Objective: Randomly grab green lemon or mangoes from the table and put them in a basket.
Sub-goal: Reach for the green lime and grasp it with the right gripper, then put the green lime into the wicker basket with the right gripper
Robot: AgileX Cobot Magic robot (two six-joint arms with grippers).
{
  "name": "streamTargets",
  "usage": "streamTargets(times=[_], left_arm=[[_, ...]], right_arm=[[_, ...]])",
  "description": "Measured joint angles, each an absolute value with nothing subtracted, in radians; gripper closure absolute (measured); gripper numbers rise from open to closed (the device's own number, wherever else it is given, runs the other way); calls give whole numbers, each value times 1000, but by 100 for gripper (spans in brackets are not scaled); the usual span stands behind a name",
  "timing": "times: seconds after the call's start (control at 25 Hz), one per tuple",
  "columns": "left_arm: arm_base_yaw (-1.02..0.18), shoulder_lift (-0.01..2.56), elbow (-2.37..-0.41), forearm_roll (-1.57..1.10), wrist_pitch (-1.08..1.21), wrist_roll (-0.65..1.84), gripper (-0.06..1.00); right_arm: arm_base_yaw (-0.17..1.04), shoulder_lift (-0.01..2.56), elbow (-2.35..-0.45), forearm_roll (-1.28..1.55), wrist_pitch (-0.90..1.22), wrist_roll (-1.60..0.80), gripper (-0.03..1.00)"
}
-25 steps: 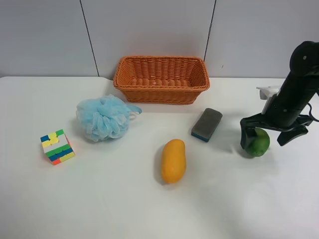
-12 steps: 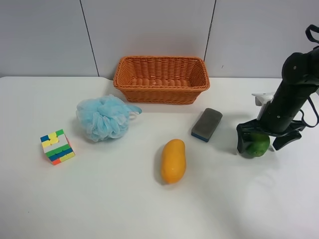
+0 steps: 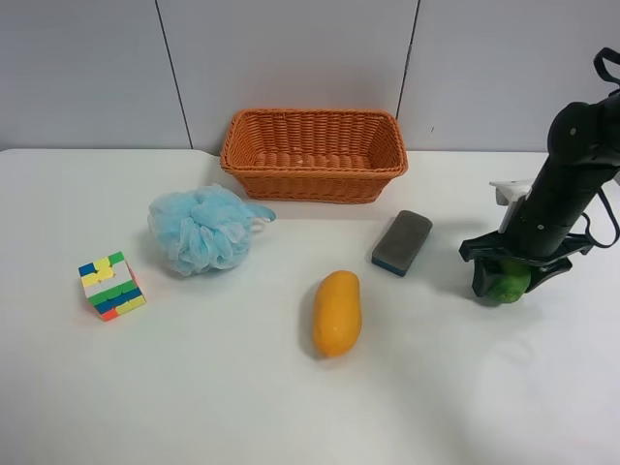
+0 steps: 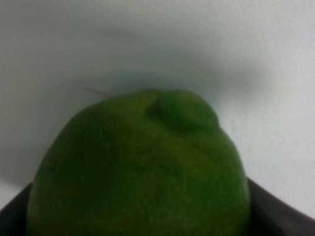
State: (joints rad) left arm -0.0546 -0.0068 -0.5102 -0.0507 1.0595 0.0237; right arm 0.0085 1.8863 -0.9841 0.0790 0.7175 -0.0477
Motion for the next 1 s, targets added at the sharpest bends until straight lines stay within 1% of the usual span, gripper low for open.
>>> streamTargets(times=[0.28, 0.44, 0.8, 1.0], left_arm=[[-55, -7, -510, -51, 1060, 24, -5], [-55, -7, -510, -51, 1060, 24, -5], [-55, -7, -510, -51, 1060, 24, -5], [-55, -7, -510, -51, 1060, 24, -5]], right_arm=[[9, 1875, -985, 79, 725, -48, 31], [9, 1817, -1020, 79, 795, -48, 31], [9, 1666, -1206, 80, 987, -48, 31], [16, 1651, -1345, 102, 1084, -48, 31]])
